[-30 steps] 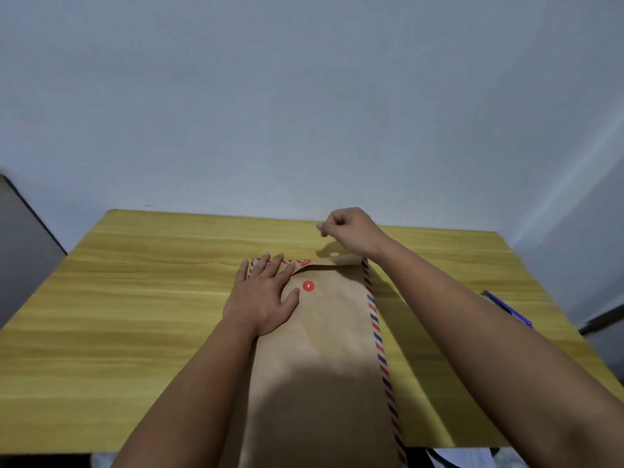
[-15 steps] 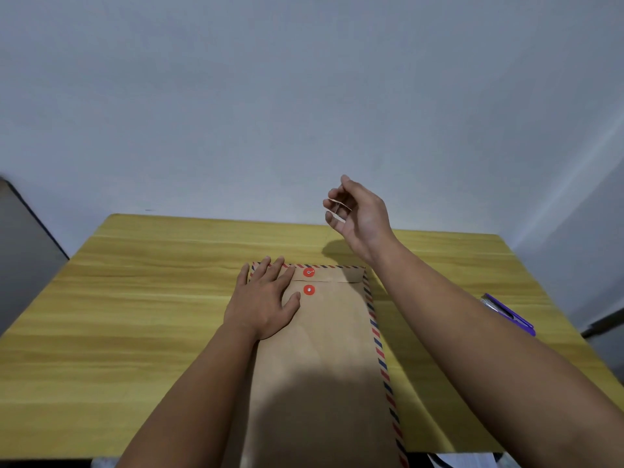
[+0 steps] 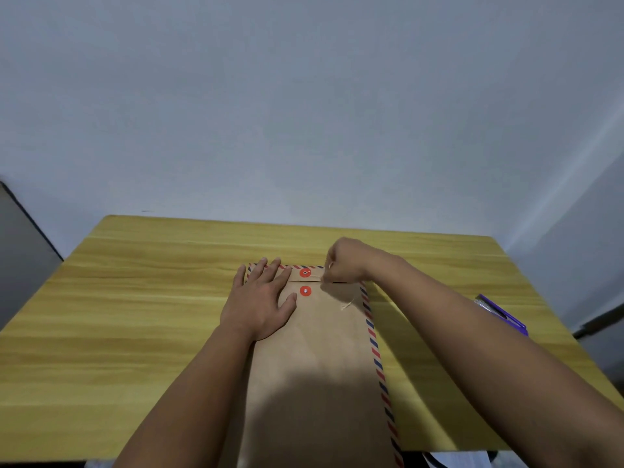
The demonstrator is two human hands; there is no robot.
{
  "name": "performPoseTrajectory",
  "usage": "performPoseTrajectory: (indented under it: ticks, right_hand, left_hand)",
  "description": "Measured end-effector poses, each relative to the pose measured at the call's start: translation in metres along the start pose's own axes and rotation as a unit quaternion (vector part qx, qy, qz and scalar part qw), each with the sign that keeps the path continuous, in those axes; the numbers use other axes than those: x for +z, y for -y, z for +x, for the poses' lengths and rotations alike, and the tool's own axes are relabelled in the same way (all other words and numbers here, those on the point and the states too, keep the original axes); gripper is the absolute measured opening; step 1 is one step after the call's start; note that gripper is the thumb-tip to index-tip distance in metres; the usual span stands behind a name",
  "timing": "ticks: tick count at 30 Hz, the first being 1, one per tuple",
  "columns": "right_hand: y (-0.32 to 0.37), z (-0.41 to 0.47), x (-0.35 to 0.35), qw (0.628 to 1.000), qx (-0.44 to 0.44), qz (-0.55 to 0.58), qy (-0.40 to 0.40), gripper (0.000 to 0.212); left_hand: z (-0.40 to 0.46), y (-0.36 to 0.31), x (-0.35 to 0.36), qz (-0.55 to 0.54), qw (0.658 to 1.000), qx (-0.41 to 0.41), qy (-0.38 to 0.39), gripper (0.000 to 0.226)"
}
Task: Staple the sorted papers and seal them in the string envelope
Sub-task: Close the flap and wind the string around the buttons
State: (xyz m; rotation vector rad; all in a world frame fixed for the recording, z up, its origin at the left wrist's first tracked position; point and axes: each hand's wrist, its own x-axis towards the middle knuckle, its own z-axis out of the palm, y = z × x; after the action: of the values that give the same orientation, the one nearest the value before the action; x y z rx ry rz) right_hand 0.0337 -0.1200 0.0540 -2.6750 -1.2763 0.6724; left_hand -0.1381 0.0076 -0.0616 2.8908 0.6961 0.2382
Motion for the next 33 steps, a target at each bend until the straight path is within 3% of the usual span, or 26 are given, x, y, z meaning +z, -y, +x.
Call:
performPoseTrajectory:
  ticks: [4, 10, 13, 15, 18, 20, 23, 25, 27, 33]
  right_hand:
    - [-0.005, -0.002, 0.013, 0.998, 0.004, -0.063, 0.018, 0.015]
    - [0.000, -0.012, 0.021, 0.969, -0.158, -0.139, -0.128, 0.021]
    - [0.003, -0.010, 0.023, 0.961, -0.191, -0.060, -0.191, 0.020]
    - [0.005, -0.009, 0.026, 0.958, -0.199, 0.050, -0.200, 0.015]
    - [0.010, -0.010, 0.026, 0.939, -0.185, 0.257, -0.136, 0.016]
    - [0.014, -0.009, 0.027, 0.930, -0.158, 0.316, -0.099, 0.024]
    - [0.014, -0.004, 0.031, 0.954, -0.128, 0.248, -0.107, 0.026]
    - [0.010, -0.003, 0.034, 0.977, -0.097, 0.153, -0.109, 0.013]
    - [0.004, -0.002, 0.040, 0.988, -0.069, 0.058, -0.123, 0.015]
    - [-0.003, 0.001, 0.053, 0.969, -0.070, -0.143, -0.188, 0.015]
  left_hand:
    - [0.001, 0.001, 0.000, -0.001, 1.000, -0.001, 0.003, 0.071]
    - [0.001, 0.000, 0.000, -0.003, 1.000, 0.000, -0.002, 0.070]
    - [0.000, 0.001, 0.002, -0.003, 1.000, 0.002, -0.007, 0.070]
    - [0.000, 0.001, 0.003, -0.011, 1.000, 0.004, -0.014, 0.070]
    - [0.000, 0.001, 0.004, -0.010, 1.000, 0.004, -0.017, 0.071]
    - [0.000, 0.001, 0.004, -0.005, 1.000, 0.003, -0.016, 0.072]
    - [0.000, 0.001, 0.003, -0.007, 1.000, 0.002, -0.015, 0.071]
    - [0.000, 0.001, 0.003, -0.003, 1.000, 0.000, -0.011, 0.070]
    - [0.001, 0.001, 0.003, -0.002, 1.000, -0.001, -0.012, 0.071]
    - [0.001, 0.001, 0.002, -0.001, 1.000, -0.003, -0.007, 0.072]
